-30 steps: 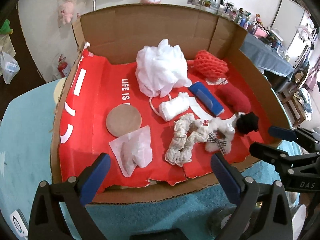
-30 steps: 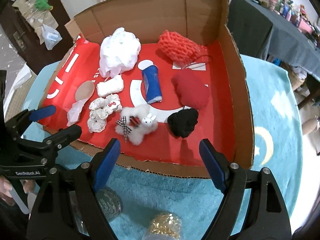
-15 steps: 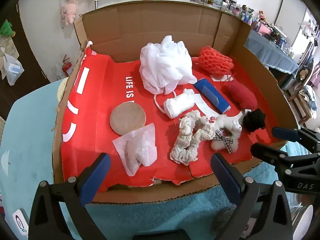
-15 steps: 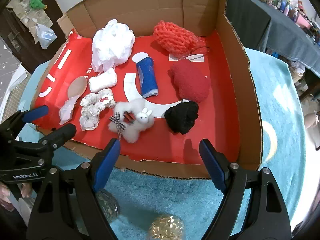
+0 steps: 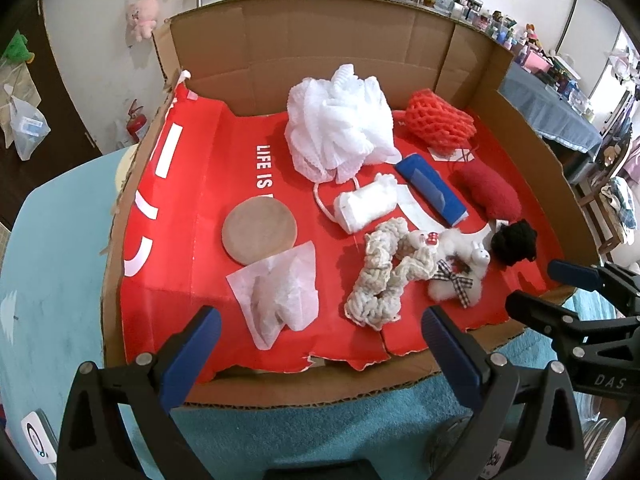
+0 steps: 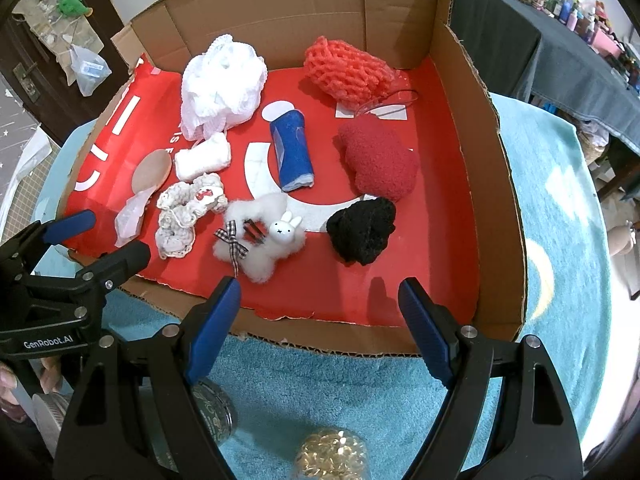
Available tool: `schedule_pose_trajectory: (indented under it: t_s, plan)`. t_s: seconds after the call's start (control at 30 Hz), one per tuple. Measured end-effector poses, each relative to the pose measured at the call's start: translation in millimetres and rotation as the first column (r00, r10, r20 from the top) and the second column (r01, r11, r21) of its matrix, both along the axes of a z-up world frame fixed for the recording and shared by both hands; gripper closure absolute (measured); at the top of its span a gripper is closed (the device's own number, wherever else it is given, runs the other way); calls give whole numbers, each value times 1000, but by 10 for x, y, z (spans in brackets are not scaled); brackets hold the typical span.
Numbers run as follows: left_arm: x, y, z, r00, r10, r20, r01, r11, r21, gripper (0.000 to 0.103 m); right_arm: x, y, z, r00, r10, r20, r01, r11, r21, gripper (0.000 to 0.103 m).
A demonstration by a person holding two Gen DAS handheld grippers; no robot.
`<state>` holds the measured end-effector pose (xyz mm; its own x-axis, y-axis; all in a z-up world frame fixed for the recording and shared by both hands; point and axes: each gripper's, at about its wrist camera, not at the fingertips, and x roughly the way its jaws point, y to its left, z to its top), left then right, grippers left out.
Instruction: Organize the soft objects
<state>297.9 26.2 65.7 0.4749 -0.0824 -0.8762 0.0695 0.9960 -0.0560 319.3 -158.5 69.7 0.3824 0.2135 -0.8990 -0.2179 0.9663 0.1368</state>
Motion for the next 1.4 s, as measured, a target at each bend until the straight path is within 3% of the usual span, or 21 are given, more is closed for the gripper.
schedule_pose_trajectory:
  t_s: [1.4]
  plan:
    - [6, 7, -22, 1000, 0, -8, 0, 1000, -9, 1, -1, 6, 8, 1000, 3, 9, -3, 1000, -2, 22]
